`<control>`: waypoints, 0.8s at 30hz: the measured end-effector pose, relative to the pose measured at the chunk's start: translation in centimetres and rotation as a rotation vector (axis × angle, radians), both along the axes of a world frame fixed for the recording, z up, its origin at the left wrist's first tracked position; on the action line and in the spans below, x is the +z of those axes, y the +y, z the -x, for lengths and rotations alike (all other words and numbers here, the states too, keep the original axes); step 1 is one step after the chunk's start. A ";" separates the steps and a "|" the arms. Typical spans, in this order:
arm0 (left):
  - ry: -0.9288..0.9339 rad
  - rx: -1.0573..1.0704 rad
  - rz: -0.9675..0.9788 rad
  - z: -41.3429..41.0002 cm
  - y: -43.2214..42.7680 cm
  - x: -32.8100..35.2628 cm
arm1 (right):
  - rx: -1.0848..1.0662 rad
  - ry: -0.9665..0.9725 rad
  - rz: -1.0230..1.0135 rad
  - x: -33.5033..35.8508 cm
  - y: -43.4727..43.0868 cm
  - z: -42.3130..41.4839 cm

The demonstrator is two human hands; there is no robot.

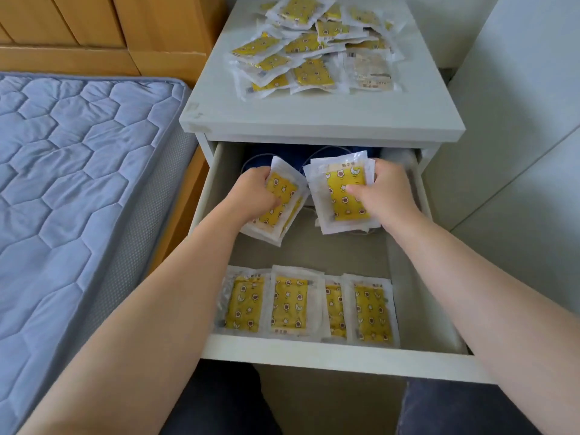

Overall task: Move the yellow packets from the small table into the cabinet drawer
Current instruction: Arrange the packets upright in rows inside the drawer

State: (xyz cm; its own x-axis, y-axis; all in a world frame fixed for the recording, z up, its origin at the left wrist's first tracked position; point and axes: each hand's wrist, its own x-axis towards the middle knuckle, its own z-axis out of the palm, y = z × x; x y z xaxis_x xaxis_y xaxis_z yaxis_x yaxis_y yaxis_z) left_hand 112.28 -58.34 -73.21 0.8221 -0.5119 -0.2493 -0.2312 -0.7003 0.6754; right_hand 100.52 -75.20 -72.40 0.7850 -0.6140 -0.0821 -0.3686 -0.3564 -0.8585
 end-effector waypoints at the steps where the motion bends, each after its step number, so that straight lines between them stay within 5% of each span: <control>1: -0.022 -0.001 -0.030 -0.2 0.2 -0.3 | -0.010 0.036 -0.138 -0.4 -0.1 0.1; 5: -0.116 -0.032 -0.148 -0.5 0.9 -1.0 | -0.005 0.297 -0.622 -2.0 0.7 0.6; 10: -0.140 -0.008 -0.158 -0.6 0.4 -1.2 | 0.103 0.536 -0.906 -4.8 3.9 0.8; 12: -0.128 0.001 -0.160 -0.6 0.4 -1.3 | 0.203 0.673 -0.673 -6.2 5.4 0.7; 16: -0.095 0.014 -0.151 -0.9 0.6 -1.5 | 0.739 0.845 0.203 -7.3 6.5 1.3; 21: -0.011 0.014 -0.111 -1.2 0.7 -1.7 | 0.952 0.927 0.422 -5.7 4.8 1.1; 24: 0.104 -0.017 -0.057 -1.1 0.7 -1.6 | 0.768 0.770 0.392 -4.5 2.1 0.7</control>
State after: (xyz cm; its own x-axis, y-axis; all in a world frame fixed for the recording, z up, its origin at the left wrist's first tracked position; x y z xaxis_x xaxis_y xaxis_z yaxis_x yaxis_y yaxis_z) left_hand 113.38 -57.61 -74.81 0.7815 -0.5083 -0.3618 -0.1742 -0.7346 0.6557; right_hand 99.81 -73.10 -76.86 0.7875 -0.0854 -0.6104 -0.3168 -0.9056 -0.2820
